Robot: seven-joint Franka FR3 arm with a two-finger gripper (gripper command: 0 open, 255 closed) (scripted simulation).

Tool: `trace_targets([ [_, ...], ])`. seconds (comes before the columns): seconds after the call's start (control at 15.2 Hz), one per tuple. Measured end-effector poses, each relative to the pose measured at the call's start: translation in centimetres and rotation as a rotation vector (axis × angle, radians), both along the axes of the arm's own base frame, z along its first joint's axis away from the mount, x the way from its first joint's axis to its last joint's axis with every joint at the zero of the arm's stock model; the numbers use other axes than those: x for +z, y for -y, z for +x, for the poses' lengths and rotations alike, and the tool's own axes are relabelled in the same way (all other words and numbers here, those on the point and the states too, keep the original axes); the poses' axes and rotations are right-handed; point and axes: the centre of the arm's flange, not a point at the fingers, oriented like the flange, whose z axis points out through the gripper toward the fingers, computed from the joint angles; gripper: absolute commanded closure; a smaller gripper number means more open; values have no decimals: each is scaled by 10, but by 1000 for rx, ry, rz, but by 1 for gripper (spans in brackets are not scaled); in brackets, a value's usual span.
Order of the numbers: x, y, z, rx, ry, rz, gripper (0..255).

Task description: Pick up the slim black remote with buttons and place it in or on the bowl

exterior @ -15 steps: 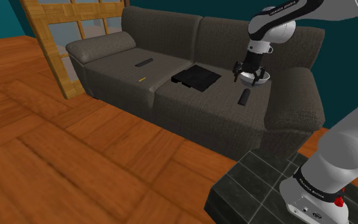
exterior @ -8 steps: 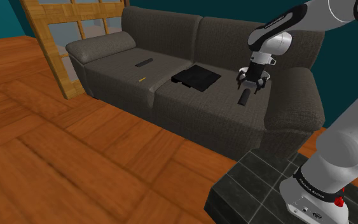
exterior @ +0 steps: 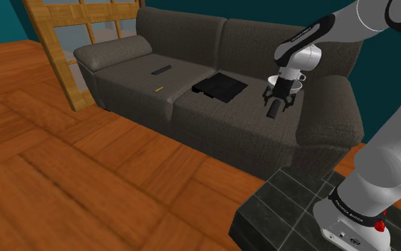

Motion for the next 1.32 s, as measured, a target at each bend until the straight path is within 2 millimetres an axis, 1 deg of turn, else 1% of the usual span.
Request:
trace_targets([
  [0.33,-3,0,0,0,0,0,0],
  [0.4,-3,0,0,0,0,0,255],
  [0.73,3,4,-3,-8,7,-5,255],
  [1.12,3,2,-1,-4,4,-3,255],
  [1.32,14,0,-1,-1,1,-1,255],
])
